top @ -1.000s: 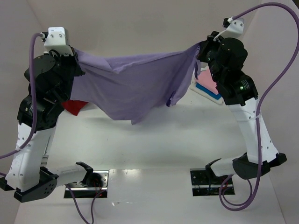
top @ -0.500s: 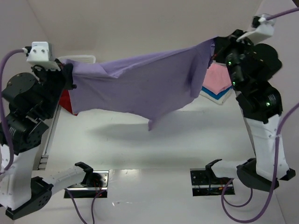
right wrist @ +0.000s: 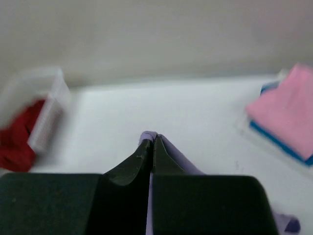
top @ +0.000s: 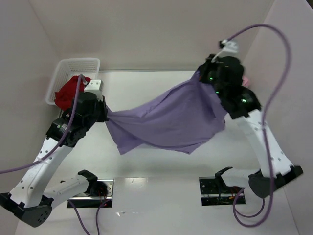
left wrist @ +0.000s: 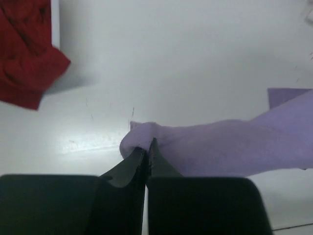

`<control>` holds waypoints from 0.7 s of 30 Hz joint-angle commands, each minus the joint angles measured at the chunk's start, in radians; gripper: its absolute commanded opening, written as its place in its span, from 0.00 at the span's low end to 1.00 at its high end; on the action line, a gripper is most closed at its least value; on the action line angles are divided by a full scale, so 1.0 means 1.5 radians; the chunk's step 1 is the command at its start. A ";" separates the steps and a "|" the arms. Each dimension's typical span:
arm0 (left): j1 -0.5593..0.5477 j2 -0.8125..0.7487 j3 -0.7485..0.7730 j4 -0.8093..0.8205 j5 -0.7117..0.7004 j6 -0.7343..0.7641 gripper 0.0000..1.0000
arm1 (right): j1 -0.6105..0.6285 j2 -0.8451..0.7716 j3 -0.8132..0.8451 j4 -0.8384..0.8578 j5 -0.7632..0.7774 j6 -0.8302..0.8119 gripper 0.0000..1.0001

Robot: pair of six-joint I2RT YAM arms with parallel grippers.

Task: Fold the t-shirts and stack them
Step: Flatten out the tshirt

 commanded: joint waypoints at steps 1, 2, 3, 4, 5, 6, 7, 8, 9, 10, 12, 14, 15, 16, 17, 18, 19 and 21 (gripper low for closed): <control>0.003 -0.014 -0.053 0.025 -0.003 -0.056 0.00 | 0.001 0.028 -0.148 0.064 -0.067 0.066 0.00; 0.003 -0.006 -0.053 0.025 -0.003 -0.063 0.00 | 0.001 0.019 -0.169 0.072 -0.067 0.072 0.00; 0.003 -0.005 -0.062 0.025 0.004 -0.063 0.00 | 0.001 0.013 -0.189 0.079 -0.077 0.072 0.00; 0.003 -0.005 -0.062 0.025 0.020 -0.069 0.00 | 0.001 -0.002 -0.224 0.087 -0.078 0.082 0.00; 0.003 -0.005 -0.070 0.025 0.034 -0.069 0.00 | 0.001 -0.009 -0.240 0.087 -0.078 0.091 0.00; 0.003 -0.005 -0.083 0.025 0.079 -0.076 0.00 | 0.001 -0.015 -0.267 0.087 -0.071 0.098 0.00; 0.003 -0.015 -0.106 0.025 0.102 -0.084 0.00 | 0.001 -0.023 -0.289 0.087 -0.063 0.098 0.00; 0.003 -0.024 -0.106 0.025 0.128 -0.093 0.00 | 0.001 -0.023 -0.289 0.087 -0.063 0.098 0.00; 0.003 -0.030 -0.139 0.025 0.195 -0.105 0.00 | 0.001 -0.023 -0.306 0.087 -0.056 0.104 0.00; 0.003 -0.038 -0.157 0.025 0.223 -0.113 0.00 | 0.001 -0.014 -0.318 0.081 -0.056 0.104 0.00; 0.003 -0.045 -0.207 0.019 0.284 -0.125 0.03 | 0.001 -0.007 -0.330 0.087 -0.063 0.110 0.00; 0.003 -0.054 -0.219 0.009 0.309 -0.135 0.30 | 0.001 0.000 -0.338 0.096 -0.063 0.110 0.00; 0.003 -0.062 -0.219 -0.010 0.309 -0.141 0.55 | 0.001 0.000 -0.338 0.096 -0.063 0.110 0.00; 0.003 -0.070 -0.199 -0.022 0.316 -0.141 0.76 | 0.001 0.000 -0.338 0.096 -0.055 0.110 0.00; 0.003 -0.070 -0.177 -0.038 0.299 -0.149 0.92 | 0.001 0.000 -0.338 0.096 -0.049 0.110 0.00; 0.003 -0.077 -0.162 -0.038 0.275 -0.149 1.00 | 0.001 0.000 -0.338 0.096 -0.042 0.110 0.00; 0.003 -0.077 -0.162 -0.038 0.261 -0.141 1.00 | 0.001 0.000 -0.338 0.096 -0.042 0.104 0.00; 0.003 -0.053 -0.147 -0.038 0.243 -0.116 1.00 | 0.001 0.000 -0.338 0.096 -0.042 0.104 0.00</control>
